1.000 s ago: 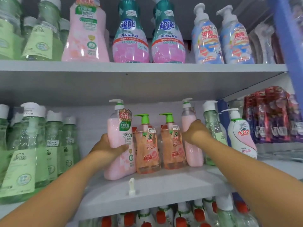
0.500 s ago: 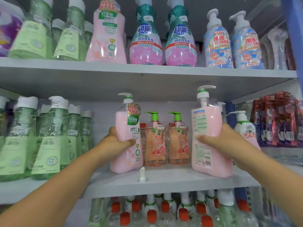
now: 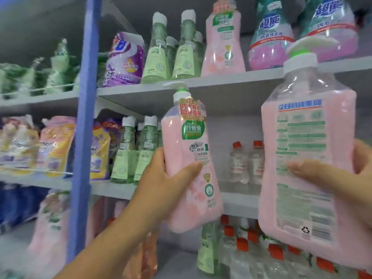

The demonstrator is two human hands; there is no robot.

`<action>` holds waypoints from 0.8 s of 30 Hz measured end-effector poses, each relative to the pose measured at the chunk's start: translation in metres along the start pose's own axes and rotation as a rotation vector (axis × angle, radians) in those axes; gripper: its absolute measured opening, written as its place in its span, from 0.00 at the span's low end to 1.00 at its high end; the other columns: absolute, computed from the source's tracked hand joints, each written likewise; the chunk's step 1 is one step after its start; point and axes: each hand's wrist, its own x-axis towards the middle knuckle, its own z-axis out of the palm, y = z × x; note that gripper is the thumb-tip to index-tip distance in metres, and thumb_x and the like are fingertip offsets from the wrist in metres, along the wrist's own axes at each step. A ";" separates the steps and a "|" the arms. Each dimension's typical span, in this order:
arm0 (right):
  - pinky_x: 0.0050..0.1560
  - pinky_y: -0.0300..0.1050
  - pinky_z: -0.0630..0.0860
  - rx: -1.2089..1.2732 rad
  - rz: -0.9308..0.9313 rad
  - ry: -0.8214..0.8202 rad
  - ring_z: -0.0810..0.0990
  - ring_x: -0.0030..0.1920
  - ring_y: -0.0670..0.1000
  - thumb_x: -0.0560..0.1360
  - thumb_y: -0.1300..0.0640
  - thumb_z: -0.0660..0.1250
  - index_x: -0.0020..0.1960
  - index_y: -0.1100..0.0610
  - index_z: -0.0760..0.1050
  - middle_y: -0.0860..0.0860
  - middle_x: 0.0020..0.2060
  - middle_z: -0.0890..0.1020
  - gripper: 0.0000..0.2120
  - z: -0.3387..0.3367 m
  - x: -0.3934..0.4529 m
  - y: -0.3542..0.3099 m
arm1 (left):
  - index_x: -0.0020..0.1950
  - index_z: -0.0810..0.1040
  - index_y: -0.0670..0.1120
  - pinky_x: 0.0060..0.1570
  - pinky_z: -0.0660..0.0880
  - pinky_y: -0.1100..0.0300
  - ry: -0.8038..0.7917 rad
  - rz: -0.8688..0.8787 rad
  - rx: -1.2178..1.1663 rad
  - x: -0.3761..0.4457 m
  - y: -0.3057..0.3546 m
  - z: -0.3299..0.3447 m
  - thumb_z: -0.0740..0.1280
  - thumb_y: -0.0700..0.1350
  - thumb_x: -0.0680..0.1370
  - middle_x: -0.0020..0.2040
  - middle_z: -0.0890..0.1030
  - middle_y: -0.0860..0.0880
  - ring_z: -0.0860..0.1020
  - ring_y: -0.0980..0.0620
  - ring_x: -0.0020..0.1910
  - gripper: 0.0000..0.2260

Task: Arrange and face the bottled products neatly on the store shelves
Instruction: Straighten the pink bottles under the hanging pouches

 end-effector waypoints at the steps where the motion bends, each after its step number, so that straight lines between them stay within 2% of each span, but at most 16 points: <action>1: 0.52 0.54 0.83 0.033 0.043 -0.121 0.85 0.35 0.37 0.55 0.36 0.80 0.42 0.46 0.84 0.50 0.50 0.88 0.21 0.020 -0.001 0.003 | 0.57 0.74 0.60 0.42 0.83 0.58 0.017 -0.011 -0.018 -0.012 -0.003 -0.018 0.75 0.55 0.72 0.50 0.85 0.60 0.85 0.61 0.43 0.16; 2: 0.53 0.51 0.83 0.038 0.053 -0.232 0.84 0.34 0.35 0.54 0.35 0.81 0.41 0.48 0.83 0.53 0.52 0.88 0.22 0.042 -0.005 0.002 | 0.56 0.74 0.60 0.41 0.82 0.59 0.032 -0.028 -0.021 -0.024 -0.008 -0.037 0.75 0.55 0.72 0.49 0.86 0.61 0.85 0.61 0.43 0.16; 3: 0.49 0.47 0.84 0.052 0.038 -0.264 0.85 0.35 0.37 0.55 0.41 0.85 0.42 0.49 0.84 0.52 0.49 0.88 0.21 0.062 -0.014 0.000 | 0.56 0.75 0.61 0.40 0.82 0.60 0.046 -0.048 -0.009 -0.034 -0.015 -0.058 0.75 0.55 0.72 0.49 0.85 0.62 0.85 0.61 0.43 0.16; 4: 0.43 0.42 0.84 0.131 0.021 -0.219 0.87 0.36 0.42 0.54 0.49 0.88 0.45 0.49 0.86 0.49 0.44 0.89 0.21 0.081 -0.021 -0.001 | 0.56 0.75 0.60 0.39 0.81 0.61 0.063 -0.068 0.006 -0.044 -0.023 -0.079 0.76 0.54 0.71 0.48 0.85 0.63 0.85 0.61 0.42 0.16; 5: 0.40 0.41 0.84 0.159 0.048 -0.190 0.88 0.38 0.46 0.53 0.51 0.87 0.47 0.47 0.87 0.47 0.42 0.89 0.24 0.101 -0.028 0.001 | 0.56 0.75 0.59 0.38 0.81 0.63 0.087 -0.088 0.020 -0.053 -0.034 -0.101 0.76 0.52 0.71 0.48 0.85 0.64 0.85 0.61 0.42 0.16; 6: 0.41 0.43 0.85 0.219 0.096 -0.217 0.88 0.41 0.49 0.52 0.49 0.84 0.50 0.43 0.86 0.47 0.43 0.89 0.26 0.125 -0.037 -0.001 | 0.56 0.75 0.58 0.37 0.81 0.64 0.109 -0.112 0.034 -0.062 -0.046 -0.125 0.77 0.50 0.71 0.48 0.85 0.63 0.85 0.61 0.42 0.17; 8: 0.44 0.44 0.85 0.254 0.150 -0.345 0.88 0.45 0.50 0.54 0.49 0.86 0.53 0.48 0.85 0.47 0.46 0.89 0.28 0.177 -0.058 0.003 | 0.58 0.75 0.58 0.41 0.82 0.60 0.128 -0.170 0.079 -0.079 -0.076 -0.174 0.78 0.48 0.71 0.50 0.85 0.61 0.85 0.60 0.45 0.19; 9: 0.43 0.40 0.84 0.253 0.187 -0.359 0.88 0.45 0.49 0.55 0.52 0.86 0.52 0.52 0.85 0.46 0.45 0.88 0.27 0.204 -0.067 0.007 | 0.60 0.75 0.59 0.45 0.82 0.56 0.135 -0.198 0.106 -0.088 -0.093 -0.201 0.79 0.49 0.71 0.51 0.85 0.60 0.85 0.59 0.47 0.21; 11: 0.41 0.39 0.83 0.218 0.225 -0.351 0.88 0.43 0.45 0.55 0.55 0.81 0.53 0.52 0.83 0.44 0.44 0.88 0.26 0.261 -0.080 0.018 | 0.60 0.75 0.60 0.51 0.82 0.50 0.157 -0.260 0.149 -0.108 -0.127 -0.254 0.80 0.49 0.70 0.52 0.85 0.61 0.85 0.59 0.49 0.24; 13: 0.45 0.43 0.84 0.233 0.280 -0.402 0.88 0.45 0.46 0.59 0.61 0.81 0.55 0.51 0.82 0.44 0.45 0.88 0.24 0.322 -0.101 0.016 | 0.60 0.75 0.61 0.53 0.81 0.49 0.161 -0.321 0.188 -0.125 -0.160 -0.311 0.81 0.49 0.69 0.51 0.86 0.61 0.85 0.59 0.49 0.25; 15: 0.46 0.41 0.84 0.248 0.324 -0.436 0.88 0.47 0.46 0.63 0.65 0.81 0.57 0.50 0.82 0.44 0.46 0.88 0.25 0.381 -0.119 0.016 | 0.62 0.75 0.62 0.54 0.81 0.48 0.151 -0.377 0.223 -0.138 -0.188 -0.364 0.82 0.53 0.65 0.53 0.86 0.60 0.85 0.58 0.50 0.28; 17: 0.48 0.41 0.83 0.232 0.379 -0.481 0.87 0.47 0.45 0.63 0.64 0.81 0.57 0.49 0.81 0.44 0.46 0.88 0.26 0.436 -0.131 0.017 | 0.62 0.75 0.62 0.55 0.81 0.47 0.163 -0.429 0.230 -0.147 -0.212 -0.411 0.82 0.52 0.65 0.53 0.86 0.59 0.85 0.57 0.51 0.30; 19: 0.51 0.45 0.81 0.228 0.428 -0.517 0.87 0.47 0.46 0.62 0.63 0.83 0.58 0.48 0.81 0.44 0.46 0.88 0.27 0.484 -0.138 0.015 | 0.62 0.75 0.60 0.54 0.81 0.48 0.183 -0.465 0.239 -0.150 -0.234 -0.450 0.83 0.51 0.65 0.52 0.86 0.59 0.85 0.57 0.50 0.30; 24: 0.54 0.45 0.80 0.202 0.457 -0.513 0.87 0.48 0.43 0.62 0.60 0.83 0.58 0.49 0.81 0.43 0.46 0.88 0.26 0.572 -0.139 0.020 | 0.60 0.76 0.60 0.50 0.82 0.53 0.202 -0.505 0.239 -0.138 -0.281 -0.519 0.82 0.50 0.65 0.49 0.86 0.60 0.85 0.58 0.47 0.27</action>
